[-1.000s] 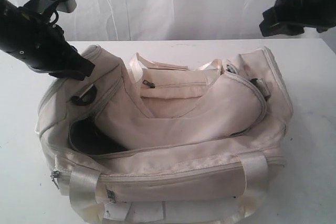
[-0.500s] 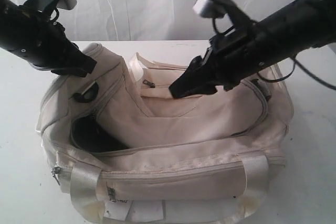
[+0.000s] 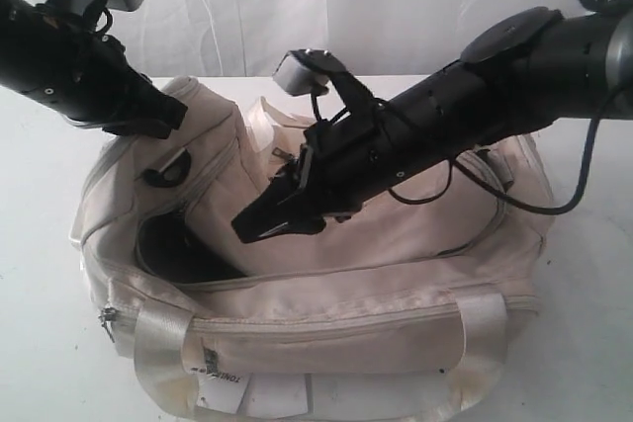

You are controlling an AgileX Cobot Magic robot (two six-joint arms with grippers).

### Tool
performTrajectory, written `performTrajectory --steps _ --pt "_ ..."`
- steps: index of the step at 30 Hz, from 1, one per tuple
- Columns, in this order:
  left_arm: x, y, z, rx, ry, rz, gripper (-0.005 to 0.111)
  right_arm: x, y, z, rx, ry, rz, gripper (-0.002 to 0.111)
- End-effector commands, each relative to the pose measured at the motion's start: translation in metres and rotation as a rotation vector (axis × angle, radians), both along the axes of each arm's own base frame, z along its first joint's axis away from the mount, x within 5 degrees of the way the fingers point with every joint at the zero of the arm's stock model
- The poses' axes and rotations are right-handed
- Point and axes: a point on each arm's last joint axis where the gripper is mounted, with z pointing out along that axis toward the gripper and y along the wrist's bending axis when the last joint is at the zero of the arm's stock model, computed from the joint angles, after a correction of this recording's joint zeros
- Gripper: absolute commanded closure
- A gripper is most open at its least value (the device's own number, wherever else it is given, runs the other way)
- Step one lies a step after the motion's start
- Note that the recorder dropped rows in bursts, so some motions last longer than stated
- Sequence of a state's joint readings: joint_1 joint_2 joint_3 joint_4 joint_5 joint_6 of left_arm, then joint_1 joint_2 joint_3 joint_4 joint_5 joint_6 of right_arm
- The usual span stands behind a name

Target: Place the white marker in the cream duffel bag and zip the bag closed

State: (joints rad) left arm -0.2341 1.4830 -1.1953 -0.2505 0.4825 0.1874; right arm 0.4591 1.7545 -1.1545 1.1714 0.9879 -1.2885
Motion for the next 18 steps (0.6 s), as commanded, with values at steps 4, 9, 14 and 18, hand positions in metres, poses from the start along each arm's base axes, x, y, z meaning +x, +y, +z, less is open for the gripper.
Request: performTrajectory --steps 4,9,14,18 --pt "-0.001 -0.007 0.011 -0.083 -0.055 0.001 0.089 -0.011 0.028 -0.001 0.082 -0.045 0.099 0.067" --pt "-0.001 -0.007 0.011 -0.088 -0.056 -0.008 0.089 -0.007 0.041 -0.007 0.087 -0.039 0.118 0.067" --pt "-0.002 -0.008 0.011 -0.099 -0.051 -0.006 0.089 0.003 0.05 -0.018 0.112 -0.026 0.112 0.067" --pt "-0.002 -0.009 0.011 -0.108 -0.049 -0.003 0.089 0.01 0.055 -0.028 0.12 -0.008 0.115 0.067"
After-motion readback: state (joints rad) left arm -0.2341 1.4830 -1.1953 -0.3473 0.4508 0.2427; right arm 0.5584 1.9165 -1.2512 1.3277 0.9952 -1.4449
